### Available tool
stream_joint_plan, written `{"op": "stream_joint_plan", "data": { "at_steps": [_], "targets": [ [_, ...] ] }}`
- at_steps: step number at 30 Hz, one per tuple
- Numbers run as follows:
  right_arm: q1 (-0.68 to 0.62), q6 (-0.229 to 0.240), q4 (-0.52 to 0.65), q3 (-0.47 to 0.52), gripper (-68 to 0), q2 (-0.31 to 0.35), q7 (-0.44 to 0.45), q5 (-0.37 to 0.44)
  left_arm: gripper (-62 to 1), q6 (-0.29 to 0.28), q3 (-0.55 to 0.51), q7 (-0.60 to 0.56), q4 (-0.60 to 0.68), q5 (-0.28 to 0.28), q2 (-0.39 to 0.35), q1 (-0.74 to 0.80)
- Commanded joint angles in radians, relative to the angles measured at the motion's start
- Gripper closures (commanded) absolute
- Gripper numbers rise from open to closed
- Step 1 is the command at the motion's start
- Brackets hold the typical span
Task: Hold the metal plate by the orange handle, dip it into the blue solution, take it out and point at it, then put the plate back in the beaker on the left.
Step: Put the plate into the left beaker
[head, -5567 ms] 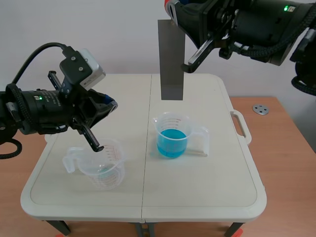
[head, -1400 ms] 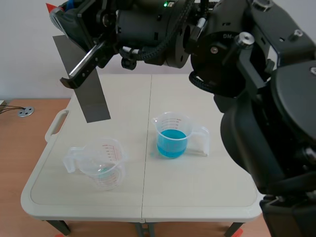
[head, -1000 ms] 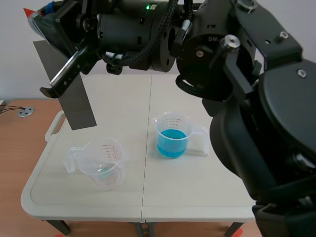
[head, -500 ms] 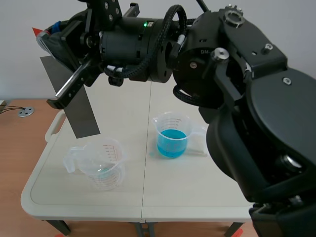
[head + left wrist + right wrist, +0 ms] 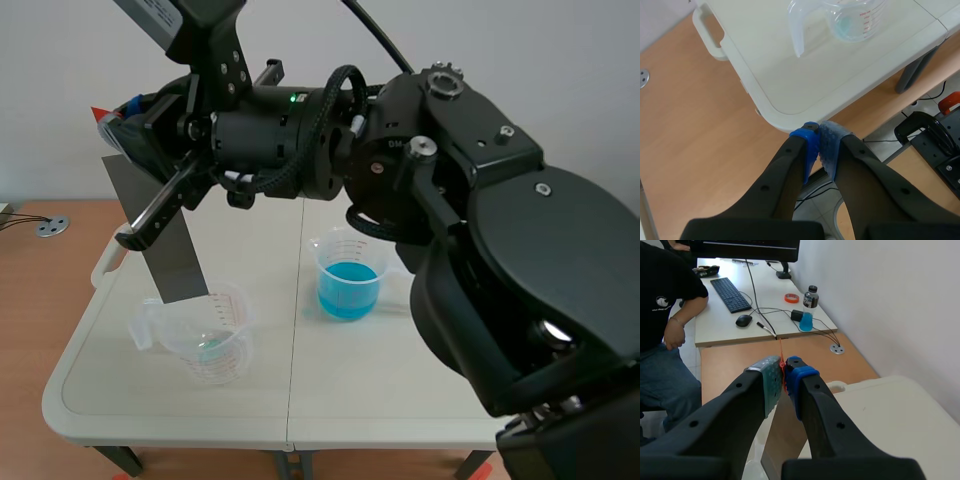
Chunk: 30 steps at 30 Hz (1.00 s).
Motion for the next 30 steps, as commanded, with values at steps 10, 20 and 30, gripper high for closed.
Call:
{"op": "stream_joint_plan", "data": {
  "at_steps": [10, 20, 30],
  "targets": [
    [0.028, 0.006, -0.090, 0.000, -1.3, -0.006, 0.095, -0.042, -2.9, -0.002, -0.002, -0.014, 0.018, -0.010, 0.003, 0.005],
    [0.028, 0.006, -0.205, 0.000, -1.3, -0.006, 0.173, -0.065, -2.9, -0.002, -0.002, -0.014, 0.018, -0.010, 0.002, 0.005],
    [0.028, 0.006, -0.319, 0.000, -1.3, -0.006, 0.220, -0.069, -2.9, -0.002, -0.002, -0.014, 0.018, -0.010, 0.002, 0.005]
  ]
}}
